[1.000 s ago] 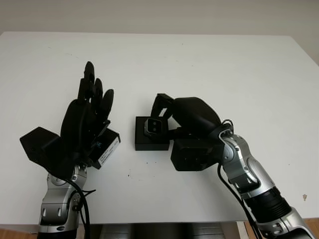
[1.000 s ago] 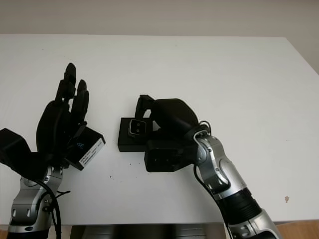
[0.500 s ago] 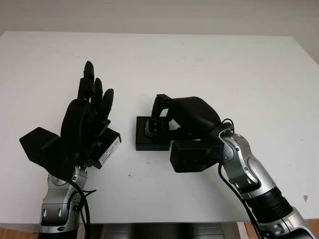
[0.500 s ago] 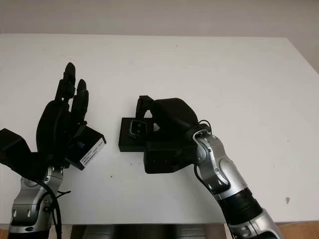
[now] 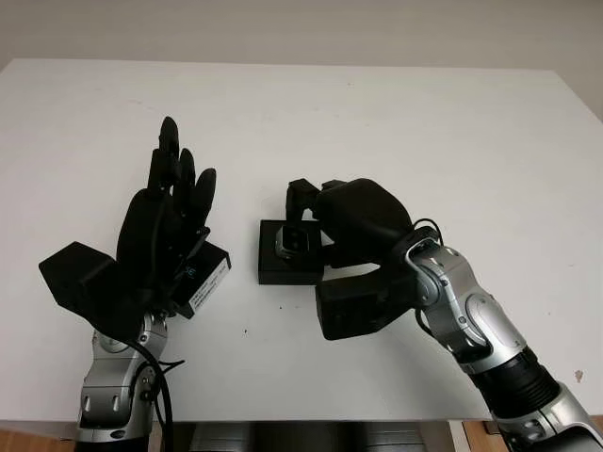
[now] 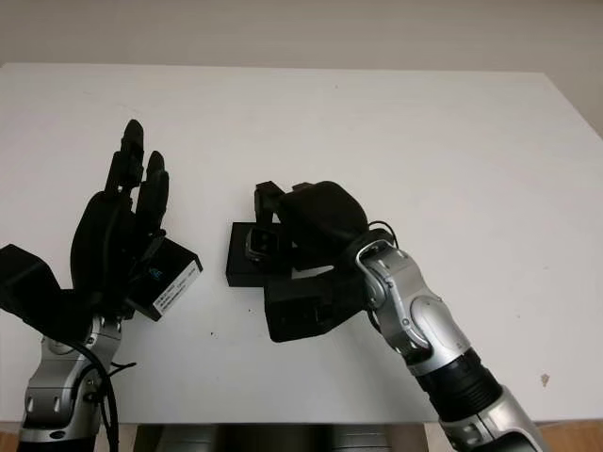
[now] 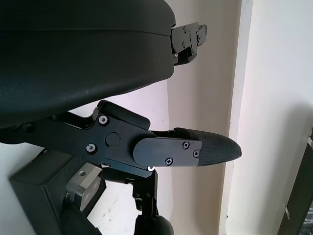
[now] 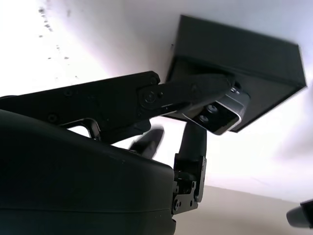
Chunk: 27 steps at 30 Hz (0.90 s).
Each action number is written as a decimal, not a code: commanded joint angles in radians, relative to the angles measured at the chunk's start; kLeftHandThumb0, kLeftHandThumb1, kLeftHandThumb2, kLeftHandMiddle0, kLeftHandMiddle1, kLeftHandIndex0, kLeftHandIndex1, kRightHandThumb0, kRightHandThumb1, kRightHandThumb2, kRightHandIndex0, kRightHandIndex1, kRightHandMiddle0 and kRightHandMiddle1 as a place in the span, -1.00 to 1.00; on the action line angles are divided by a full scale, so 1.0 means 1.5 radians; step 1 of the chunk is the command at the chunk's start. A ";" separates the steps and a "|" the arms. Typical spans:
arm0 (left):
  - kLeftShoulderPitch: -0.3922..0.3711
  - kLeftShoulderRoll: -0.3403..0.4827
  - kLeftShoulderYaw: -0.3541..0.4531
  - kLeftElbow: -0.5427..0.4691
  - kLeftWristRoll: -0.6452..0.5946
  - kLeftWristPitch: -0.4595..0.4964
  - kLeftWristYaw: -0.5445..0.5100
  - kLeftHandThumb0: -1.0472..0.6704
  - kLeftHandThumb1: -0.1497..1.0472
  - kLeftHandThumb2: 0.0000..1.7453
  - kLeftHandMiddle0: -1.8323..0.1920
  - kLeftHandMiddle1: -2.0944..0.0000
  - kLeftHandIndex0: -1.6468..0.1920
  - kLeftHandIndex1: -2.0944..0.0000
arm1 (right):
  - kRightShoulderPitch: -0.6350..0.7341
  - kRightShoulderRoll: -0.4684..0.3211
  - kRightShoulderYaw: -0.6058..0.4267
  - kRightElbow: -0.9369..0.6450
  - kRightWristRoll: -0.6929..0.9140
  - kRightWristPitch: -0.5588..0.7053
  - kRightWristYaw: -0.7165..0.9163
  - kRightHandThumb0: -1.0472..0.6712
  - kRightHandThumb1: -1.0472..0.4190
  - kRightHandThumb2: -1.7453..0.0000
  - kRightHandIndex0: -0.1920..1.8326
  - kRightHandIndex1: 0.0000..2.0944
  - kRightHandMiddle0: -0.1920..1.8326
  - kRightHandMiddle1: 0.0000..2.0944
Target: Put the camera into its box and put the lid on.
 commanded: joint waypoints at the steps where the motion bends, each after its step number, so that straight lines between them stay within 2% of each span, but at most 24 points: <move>1: 0.006 -0.003 -0.003 -0.015 0.002 -0.002 0.001 -0.68 1.00 -0.59 1.00 1.00 1.00 1.00 | 0.006 -0.015 0.001 -0.006 -0.009 0.005 0.015 -0.60 -0.88 0.94 -0.71 -0.94 -0.85 -0.20; 3: 0.005 -0.002 -0.003 -0.015 0.002 0.000 0.001 -0.68 1.00 -0.59 1.00 1.00 1.00 1.00 | 0.007 -0.016 -0.001 -0.011 -0.010 0.004 0.023 -0.60 -0.87 0.94 -0.76 -0.96 -0.80 -0.43; 5: 0.005 -0.001 -0.003 -0.016 0.002 0.001 0.001 -0.68 1.00 -0.59 1.00 1.00 1.00 1.00 | 0.006 -0.018 -0.001 -0.017 -0.013 0.005 0.032 -0.60 -0.87 0.94 -0.79 -0.96 -0.76 -0.57; 11: 0.004 -0.001 -0.003 -0.013 0.003 -0.004 0.000 -0.68 1.00 -0.60 1.00 1.00 1.00 1.00 | 0.008 -0.026 -0.010 -0.038 -0.002 0.000 0.052 -0.62 -0.85 0.94 -0.87 -0.98 -0.79 -0.76; 15: 0.004 -0.001 -0.004 -0.014 0.006 -0.004 0.001 -0.67 1.00 -0.58 1.00 1.00 1.00 1.00 | 0.006 -0.034 -0.021 -0.052 0.013 -0.005 0.071 -0.63 -0.85 0.94 -0.91 -0.99 -0.83 -0.82; 20: 0.003 0.002 -0.003 -0.014 0.006 -0.003 -0.003 -0.67 1.00 -0.58 1.00 1.00 1.00 1.00 | 0.013 -0.034 -0.071 -0.092 0.102 -0.013 0.086 -0.63 -0.94 0.91 -0.95 -0.99 -0.92 -0.89; 23: 0.002 0.003 -0.003 -0.014 0.006 -0.002 -0.002 -0.68 1.00 -0.58 1.00 1.00 1.00 1.00 | 0.024 -0.024 -0.098 -0.101 0.156 -0.012 0.075 -0.62 -0.99 0.89 -0.91 -0.96 -0.91 -0.90; 27: 0.001 0.006 -0.001 -0.013 0.003 0.000 -0.007 -0.68 1.00 -0.58 1.00 1.00 1.00 1.00 | 0.043 -0.003 -0.131 -0.101 0.204 -0.045 -0.005 -0.61 -1.00 0.70 -0.77 -0.90 -0.78 -0.86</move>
